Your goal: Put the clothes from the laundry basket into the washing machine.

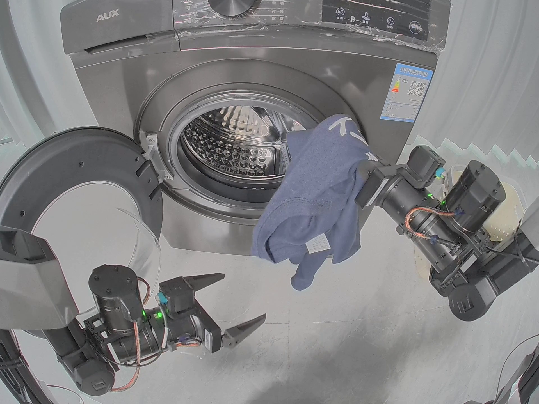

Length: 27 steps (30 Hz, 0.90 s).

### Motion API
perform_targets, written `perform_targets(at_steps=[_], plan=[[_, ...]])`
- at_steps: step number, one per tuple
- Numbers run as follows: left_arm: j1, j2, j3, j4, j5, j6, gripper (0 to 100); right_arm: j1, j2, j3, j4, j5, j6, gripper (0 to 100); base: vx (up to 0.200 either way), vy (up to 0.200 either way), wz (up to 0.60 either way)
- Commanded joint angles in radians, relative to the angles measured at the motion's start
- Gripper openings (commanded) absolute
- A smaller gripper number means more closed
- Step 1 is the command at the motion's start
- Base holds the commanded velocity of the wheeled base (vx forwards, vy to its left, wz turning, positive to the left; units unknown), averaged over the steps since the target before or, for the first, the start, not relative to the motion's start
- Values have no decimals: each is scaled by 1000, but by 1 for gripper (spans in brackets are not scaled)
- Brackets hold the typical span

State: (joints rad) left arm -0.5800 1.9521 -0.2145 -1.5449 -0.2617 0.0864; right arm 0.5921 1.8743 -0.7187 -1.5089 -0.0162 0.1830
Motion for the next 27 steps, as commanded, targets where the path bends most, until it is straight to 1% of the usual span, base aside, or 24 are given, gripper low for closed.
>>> perform_targets(at_steps=[1,2,5,7,10,12,14,15,18,23,27], plan=[[-26,13,64,0,-21,32,100,3,57,-47,1,1,-2,0,0,0,0],[-29,16,72,0,-27,42,100,14,65,-48,1,1,-4,0,0,0,0],[-24,22,33,-1,-25,46,100,57,95,-42,-1,-1,-7,0,0,0,0],[-18,24,-16,-1,-21,35,100,81,112,-41,-1,-1,-10,0,0,0,0],[-8,22,-85,-1,-16,27,100,112,140,-48,-1,-1,-11,0,0,0,0],[-3,19,-121,-1,-4,16,100,130,157,-51,1,-2,-13,0,0,0,0],[-4,16,-137,-1,6,12,100,137,167,-53,1,-2,-13,0,0,0,0],[-9,11,-160,-3,18,1,100,144,186,-51,-1,-4,-13,0,0,0,0],[-11,8,-180,-4,19,-7,100,153,198,-51,-2,-4,-13,0,0,0,0],[0,11,-207,-4,32,-7,100,164,201,-48,-2,-7,-11,0,0,0,0],[-6,19,-215,-3,35,-7,100,179,201,-44,-2,-10,-11,0,0,0,0]])
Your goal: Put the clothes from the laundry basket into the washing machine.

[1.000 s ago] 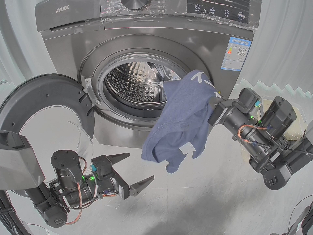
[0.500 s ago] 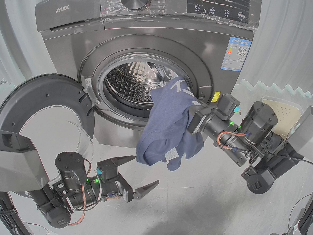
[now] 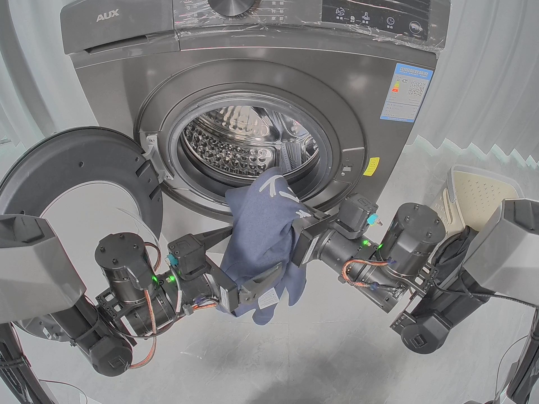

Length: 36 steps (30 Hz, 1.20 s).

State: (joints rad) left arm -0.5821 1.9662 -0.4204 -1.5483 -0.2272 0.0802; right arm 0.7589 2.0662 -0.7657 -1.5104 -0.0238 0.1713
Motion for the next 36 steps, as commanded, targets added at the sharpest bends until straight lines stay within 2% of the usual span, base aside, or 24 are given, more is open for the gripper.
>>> perform_targets(at_steps=[1,7,14,19,22,27,36], plan=[[-8,7,-9,1,0,0,100,20,8,2,-1,-4,1,0,0,0,0],[-27,53,-11,1,0,-2,100,43,-1,-6,4,-7,1,0,0,0,0],[-15,169,-143,1,0,-8,100,76,-6,-10,4,-25,5,0,0,0,0],[10,237,-242,1,28,-10,100,97,-8,-12,10,-62,14,0,0,0,0],[19,266,-284,2,32,-13,100,100,-8,-10,12,-65,20,0,0,0,0],[21,286,-304,2,34,-22,100,99,-9,-10,13,-67,22,0,0,0,0],[15,312,-311,1,34,-22,100,100,-9,-14,15,-68,28,0,0,0,0]])
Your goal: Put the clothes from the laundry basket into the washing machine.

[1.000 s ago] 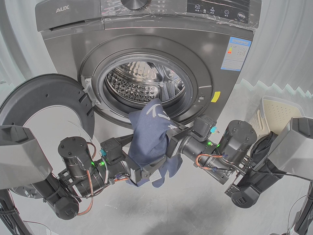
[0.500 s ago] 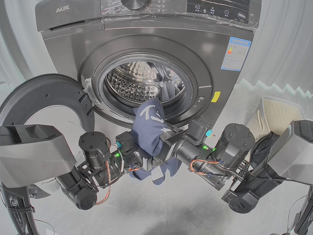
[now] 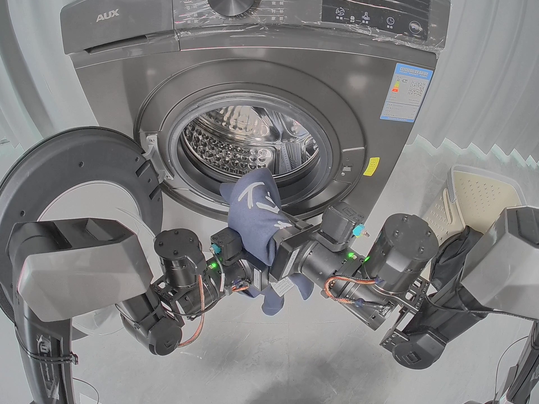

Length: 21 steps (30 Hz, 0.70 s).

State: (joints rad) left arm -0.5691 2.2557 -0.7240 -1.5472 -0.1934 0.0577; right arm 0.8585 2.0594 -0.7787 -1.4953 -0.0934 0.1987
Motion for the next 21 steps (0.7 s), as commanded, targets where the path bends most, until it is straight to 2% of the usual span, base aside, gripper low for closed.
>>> perform_targets(at_steps=[1,4,7,8,14,21], plan=[[2,22,-11,-1,0,-1,100,1,-2,-1,0,1,1,0,0,0,0],[3,25,-31,-1,12,-22,100,1,-2,1,0,0,2,0,0,0,0],[-1,24,-35,-1,34,-27,100,1,-2,-1,0,0,1,0,0,0,0],[-3,22,-34,-1,34,-29,0,1,-2,-1,0,1,2,0,0,0,0],[-5,22,-20,-2,34,-38,0,-3,-11,1,-2,0,2,0,0,0,0],[17,-24,15,-4,35,-39,0,-59,-91,33,1,1,2,0,0,0,0]])
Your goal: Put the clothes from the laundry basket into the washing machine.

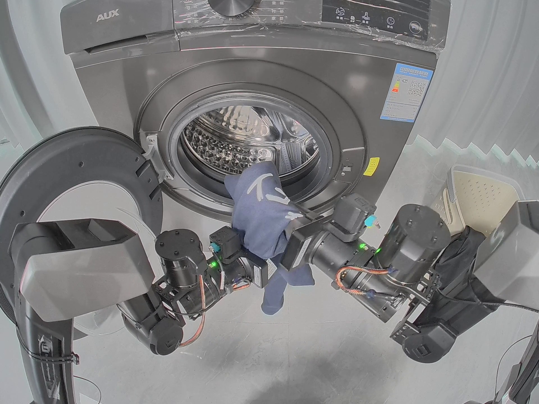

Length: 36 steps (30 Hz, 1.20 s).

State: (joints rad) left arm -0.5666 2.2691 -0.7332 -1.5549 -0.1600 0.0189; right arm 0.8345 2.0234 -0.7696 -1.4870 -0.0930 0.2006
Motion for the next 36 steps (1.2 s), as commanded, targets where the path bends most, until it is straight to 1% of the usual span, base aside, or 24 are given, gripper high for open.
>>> perform_targets(at_steps=[1,2,6,7,8,10,11,12,20,25,27,29,30,32,33,36], plan=[[24,-57,35,4,0,-2,0,-51,-63,35,-6,-1,0,0,0,0,0],[31,-82,51,3,0,-5,0,-67,-72,49,-6,1,0,0,0,0,0],[36,-183,112,3,0,-40,0,-133,-83,102,-7,1,8,0,0,0,0],[36,-183,112,3,0,-40,0,-133,-83,102,-7,1,8,0,0,0,0],[36,-235,143,4,-1,-54,0,-147,-80,122,-12,4,13,0,0,0,0],[34,-277,153,4,-1,-71,0,-147,-75,144,-18,4,17,0,0,0,0],[34,-280,153,4,-1,-71,0,-147,-74,145,-18,4,17,0,0,0,0],[34,-293,149,4,-1,-79,0,-144,-69,158,-16,6,17,0,0,0,0],[36,-329,143,4,0,-79,0,-121,-8,200,-21,13,11,0,0,0,0],[34,-355,138,4,2,-80,0,-38,12,199,-35,21,6,0,0,0,0],[34,-355,138,6,2,-80,0,-26,11,199,-47,22,6,0,0,0,0],[34,-355,138,4,2,-82,0,-17,1,197,-53,33,5,0,0,0,0],[34,-355,138,6,2,-82,0,-17,-3,196,-53,33,6,100,0,0,0],[34,-355,140,6,4,-77,0,-20,-22,208,-52,33,8,100,0,0,0],[36,-356,140,4,5,-77,0,-25,-48,234,-48,36,3,100,0,0,0],[36,-356,140,4,5,-77,0,-25,-51,240,-48,36,3,100,0,0,0]])
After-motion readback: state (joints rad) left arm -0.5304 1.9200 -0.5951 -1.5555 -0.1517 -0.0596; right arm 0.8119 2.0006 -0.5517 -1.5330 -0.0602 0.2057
